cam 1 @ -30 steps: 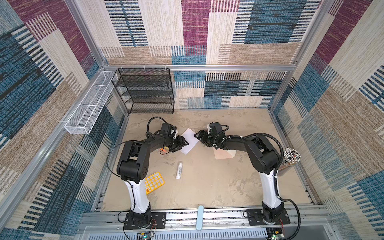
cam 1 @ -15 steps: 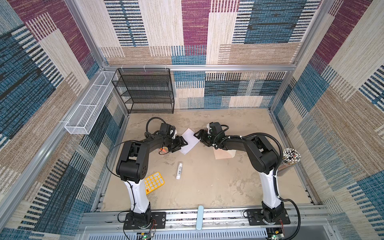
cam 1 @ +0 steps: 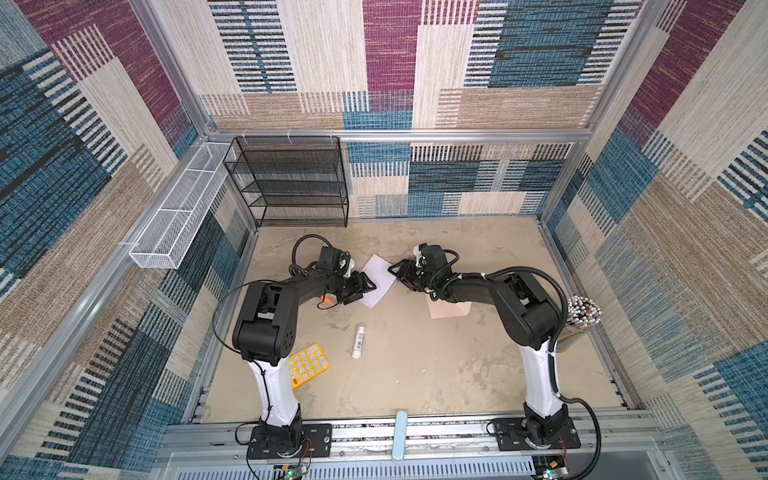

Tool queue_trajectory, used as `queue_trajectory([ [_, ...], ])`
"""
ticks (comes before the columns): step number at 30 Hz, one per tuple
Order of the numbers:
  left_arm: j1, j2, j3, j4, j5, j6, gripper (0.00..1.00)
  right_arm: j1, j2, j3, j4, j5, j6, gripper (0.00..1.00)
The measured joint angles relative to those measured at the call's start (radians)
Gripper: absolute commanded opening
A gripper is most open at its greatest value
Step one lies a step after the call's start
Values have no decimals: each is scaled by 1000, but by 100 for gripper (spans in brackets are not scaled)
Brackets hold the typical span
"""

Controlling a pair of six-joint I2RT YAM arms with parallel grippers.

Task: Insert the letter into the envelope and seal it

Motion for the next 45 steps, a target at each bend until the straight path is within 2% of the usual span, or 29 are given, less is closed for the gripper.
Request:
queue_trajectory([
  [18, 3, 5, 0, 7, 13, 0, 67, 1, 42, 6, 14, 0, 6, 35],
  [41, 4, 19, 13, 14, 32, 7, 67, 1, 64, 30, 0, 31, -45, 2],
  [45, 4, 13, 12, 9, 28, 8, 69, 3, 51, 19, 0, 33, -56, 0],
])
